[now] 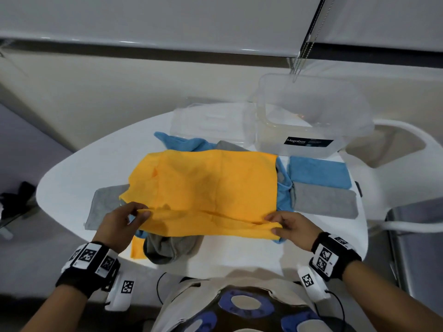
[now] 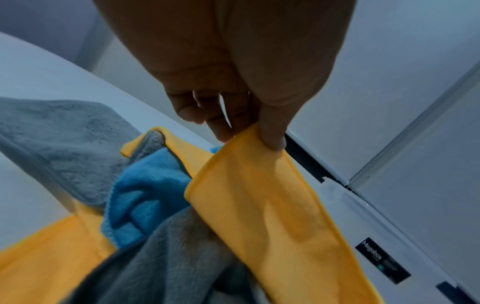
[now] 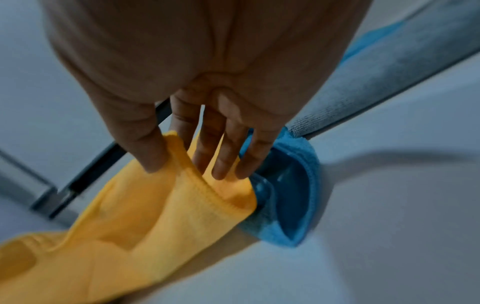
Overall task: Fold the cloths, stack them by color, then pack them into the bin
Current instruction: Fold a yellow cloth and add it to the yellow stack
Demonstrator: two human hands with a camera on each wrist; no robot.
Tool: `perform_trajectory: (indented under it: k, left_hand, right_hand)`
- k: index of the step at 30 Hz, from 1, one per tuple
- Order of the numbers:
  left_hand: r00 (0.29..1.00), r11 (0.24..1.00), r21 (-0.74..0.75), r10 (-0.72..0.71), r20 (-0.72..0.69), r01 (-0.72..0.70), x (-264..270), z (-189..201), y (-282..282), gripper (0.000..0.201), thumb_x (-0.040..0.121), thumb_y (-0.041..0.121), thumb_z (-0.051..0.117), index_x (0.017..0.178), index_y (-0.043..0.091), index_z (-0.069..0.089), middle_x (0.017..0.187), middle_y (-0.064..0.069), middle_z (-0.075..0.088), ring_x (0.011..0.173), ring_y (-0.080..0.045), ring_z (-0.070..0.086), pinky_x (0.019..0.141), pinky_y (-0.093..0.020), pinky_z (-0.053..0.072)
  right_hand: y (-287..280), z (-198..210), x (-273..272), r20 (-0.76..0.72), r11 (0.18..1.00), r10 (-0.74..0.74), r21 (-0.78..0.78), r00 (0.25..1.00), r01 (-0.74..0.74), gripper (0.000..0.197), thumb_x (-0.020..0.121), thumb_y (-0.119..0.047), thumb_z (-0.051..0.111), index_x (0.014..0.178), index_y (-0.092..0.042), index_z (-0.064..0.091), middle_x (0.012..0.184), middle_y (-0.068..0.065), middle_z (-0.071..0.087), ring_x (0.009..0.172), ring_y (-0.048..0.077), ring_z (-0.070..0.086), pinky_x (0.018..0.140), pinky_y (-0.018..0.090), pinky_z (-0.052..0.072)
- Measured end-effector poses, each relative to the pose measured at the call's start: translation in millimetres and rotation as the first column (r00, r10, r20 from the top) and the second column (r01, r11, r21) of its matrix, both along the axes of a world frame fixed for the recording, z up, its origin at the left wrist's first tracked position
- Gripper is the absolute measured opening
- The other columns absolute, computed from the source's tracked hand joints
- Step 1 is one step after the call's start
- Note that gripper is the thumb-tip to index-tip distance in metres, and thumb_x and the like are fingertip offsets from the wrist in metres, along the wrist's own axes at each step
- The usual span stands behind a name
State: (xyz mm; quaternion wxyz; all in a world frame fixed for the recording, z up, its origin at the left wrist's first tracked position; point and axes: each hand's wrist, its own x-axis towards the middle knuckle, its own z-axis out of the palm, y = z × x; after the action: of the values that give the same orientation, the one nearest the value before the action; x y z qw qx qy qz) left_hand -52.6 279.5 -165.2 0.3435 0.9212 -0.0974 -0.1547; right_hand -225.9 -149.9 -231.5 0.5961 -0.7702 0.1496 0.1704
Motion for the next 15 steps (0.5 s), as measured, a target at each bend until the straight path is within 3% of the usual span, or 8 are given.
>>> perform_trajectory:
  k: [1,3,5,7,9,11,13,15]
  left_hand:
    - [0.999,0.999,-0.044,0.025,-0.029,-0.026,3,-1,-4,0.004,0.091,0.031,0.063,0.087,0.029,0.062,0.078,-0.001,0.062,0.073,-0.017,0.057,0.063,-0.029,0.043]
    - [0.992,0.979,-0.179,0.078,-0.104,-0.096,8,-3,-15,0.010,0.095,0.029,0.058,0.086,0.025,0.060,0.077,-0.007,0.059,0.076,-0.017,0.053,0.067,-0.027,0.042]
    - [0.967,0.934,-0.300,0.132,-0.217,-0.195,10,-6,-28,0.014,0.099,0.024,0.051,0.091,0.017,0.061,0.080,-0.005,0.056,0.079,-0.018,0.051,0.070,-0.029,0.041]
    - [0.939,0.916,-0.311,0.155,-0.308,-0.253,10,-11,-38,0.017,0.100,0.023,0.046,0.096,0.013,0.060,0.082,-0.003,0.054,0.080,-0.017,0.049,0.071,-0.031,0.041]
    - [0.929,0.947,-0.228,0.138,-0.343,-0.224,10,-18,-42,0.016,0.101,0.025,0.046,0.095,0.018,0.058,0.086,-0.006,0.054,0.079,-0.016,0.048,0.072,-0.030,0.040]
    - [0.932,0.975,-0.141,0.116,-0.344,-0.173,13,-28,-39,0.016,0.101,0.026,0.046,0.094,0.019,0.058,0.096,-0.015,0.059,0.084,-0.020,0.051,0.078,-0.036,0.041]
    - [0.932,0.983,-0.112,0.100,-0.348,-0.147,15,-33,-31,0.017,0.100,0.026,0.047,0.096,0.015,0.060,0.102,-0.021,0.060,0.090,-0.029,0.054,0.082,-0.041,0.042]
    - [0.926,0.983,-0.107,0.101,-0.364,-0.149,15,-39,-21,0.018,0.099,0.029,0.050,0.097,0.015,0.062,0.104,-0.026,0.060,0.098,-0.039,0.057,0.086,-0.051,0.046]
  right_hand:
    - [0,1,2,-0.021,0.995,-0.064,0.076,0.998,0.066,0.007,0.085,-0.006,0.070,0.086,-0.006,0.063,0.096,-0.006,0.068,0.089,0.013,0.064,0.078,0.030,0.049]
    - [4,2,8,-0.068,0.962,-0.206,0.170,0.976,0.215,0.008,0.075,-0.015,0.066,0.072,-0.016,0.059,0.071,-0.003,0.055,0.069,0.013,0.052,0.064,0.030,0.037]
    - [9,0,15,-0.128,0.889,-0.363,0.249,0.923,0.384,0.009,0.064,-0.017,0.063,0.068,-0.020,0.055,0.067,0.001,0.047,0.066,0.016,0.045,0.061,0.030,0.030]
    - [15,-2,20,-0.179,0.819,-0.464,0.284,0.867,0.497,0.015,0.062,-0.013,0.059,0.075,-0.013,0.053,0.073,0.007,0.051,0.071,0.021,0.049,0.062,0.030,0.035]
    - [20,-6,21,-0.196,0.815,-0.483,0.255,0.854,0.520,0.019,0.063,-0.014,0.057,0.081,-0.011,0.052,0.080,0.007,0.057,0.077,0.023,0.053,0.063,0.030,0.040]
    - [20,-10,18,-0.214,0.844,-0.461,0.196,0.861,0.500,0.021,0.066,-0.019,0.058,0.086,-0.015,0.053,0.086,0.006,0.058,0.081,0.023,0.055,0.064,0.030,0.042]
    - [16,-15,12,-0.210,0.887,-0.411,0.136,0.887,0.442,0.021,0.071,-0.024,0.059,0.090,-0.018,0.053,0.090,0.005,0.058,0.083,0.022,0.055,0.065,0.030,0.043]
    - [12,-20,6,-0.184,0.926,-0.349,0.083,0.919,0.368,0.015,0.084,-0.023,0.061,0.096,-0.019,0.053,0.096,0.005,0.058,0.086,0.022,0.055,0.069,0.032,0.045]
